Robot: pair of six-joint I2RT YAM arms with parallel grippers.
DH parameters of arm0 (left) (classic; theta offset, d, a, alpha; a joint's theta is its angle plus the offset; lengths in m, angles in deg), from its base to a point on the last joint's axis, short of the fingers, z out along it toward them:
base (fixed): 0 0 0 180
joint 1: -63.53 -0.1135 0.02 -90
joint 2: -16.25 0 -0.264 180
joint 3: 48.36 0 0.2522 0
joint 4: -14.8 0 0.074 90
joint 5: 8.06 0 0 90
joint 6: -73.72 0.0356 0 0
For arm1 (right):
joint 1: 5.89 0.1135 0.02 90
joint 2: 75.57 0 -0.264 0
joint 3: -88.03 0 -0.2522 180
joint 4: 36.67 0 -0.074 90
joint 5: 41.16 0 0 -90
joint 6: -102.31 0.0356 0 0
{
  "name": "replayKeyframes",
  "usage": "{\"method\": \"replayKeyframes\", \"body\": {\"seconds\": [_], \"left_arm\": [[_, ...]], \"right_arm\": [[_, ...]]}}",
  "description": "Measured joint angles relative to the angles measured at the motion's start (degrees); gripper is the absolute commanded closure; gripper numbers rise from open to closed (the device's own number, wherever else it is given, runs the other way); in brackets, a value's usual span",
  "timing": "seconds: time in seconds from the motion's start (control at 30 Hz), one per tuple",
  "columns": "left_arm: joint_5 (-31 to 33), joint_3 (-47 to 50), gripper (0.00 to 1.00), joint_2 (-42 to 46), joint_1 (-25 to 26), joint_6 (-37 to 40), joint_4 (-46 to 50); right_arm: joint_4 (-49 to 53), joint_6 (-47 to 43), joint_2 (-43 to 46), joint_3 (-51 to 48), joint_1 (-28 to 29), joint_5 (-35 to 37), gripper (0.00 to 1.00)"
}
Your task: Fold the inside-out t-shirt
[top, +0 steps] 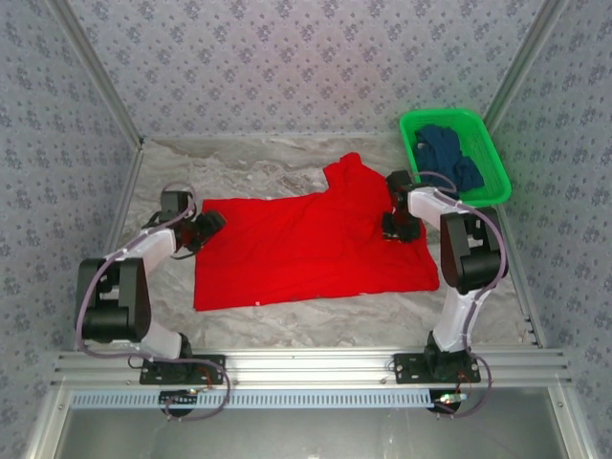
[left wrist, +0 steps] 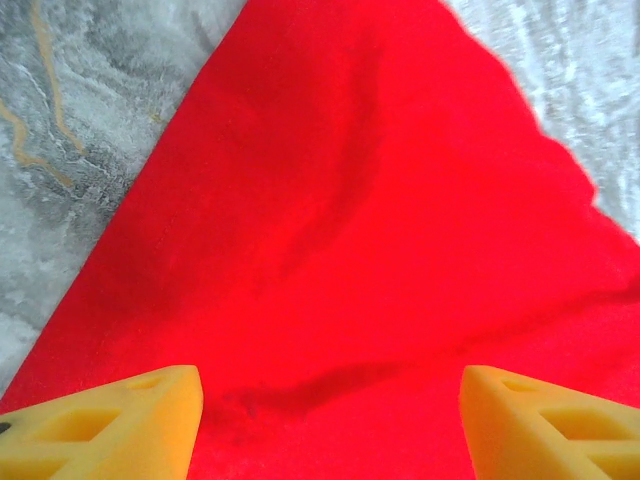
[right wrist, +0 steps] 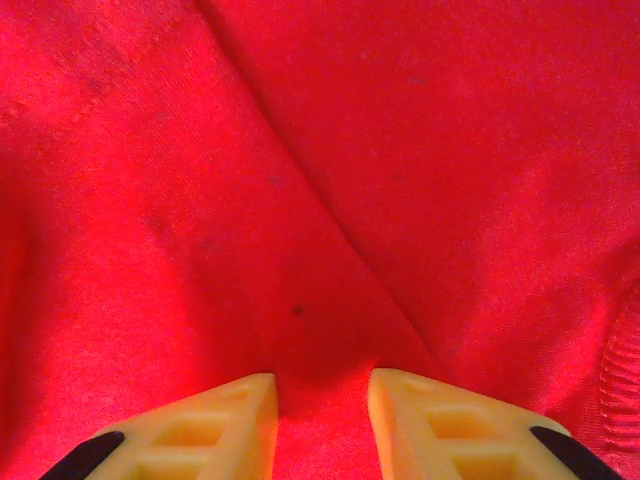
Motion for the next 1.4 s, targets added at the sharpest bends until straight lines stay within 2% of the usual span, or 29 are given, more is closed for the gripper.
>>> {"method": "replayKeyframes", "body": {"seconds": [0.3,0.47,0.57,0.63,0.77,0.93,1.17,1.33,1.4], "left_arm": [[0.7,2.5,0.31,1.5,0.4,-0.2,-1.7],[2.2,4.0,0.31,4.5,0.4,-0.2,-2.1],[3.1,2.0,0.31,3.6,0.4,0.1,-2.4],[3.4,-1.2,0.31,1.4,0.4,0.7,-2.8],[4.2,-7.0,0.3,-3.8,0.4,2.0,-5.2],[4.8,-10.4,0.3,-7.8,0.4,3.2,-6.3],[4.8,-13.3,0.3,-10.3,0.4,4.9,-6.2],[4.7,-14.2,0.3,-11.7,0.4,5.5,-6.2],[4.7,-14.2,0.3,-12.0,0.4,5.6,-6.2]], "right_arm": [[2.6,-0.2,5.2,-7.2,1.0,3.0,0.69],[6.3,-1.3,5.5,-6.1,1.4,4.7,0.63],[5.8,-3.0,3.8,1.0,1.4,4.9,0.57],[2.0,-4.3,3.1,6.5,1.3,3.8,0.51],[-6.3,-5.3,-0.3,14.7,0.8,0.7,0.47],[-11.7,-5.2,-10.3,24.7,-0.7,-1.4,0.46],[-12.5,-4.6,-25.5,38.7,-2.5,-3.5,0.48],[-11.5,-4.6,-31.4,46.1,-3.2,-4.7,0.49],[-10.6,-4.6,-33.5,49.4,-3.3,-5.4,0.53]]}}
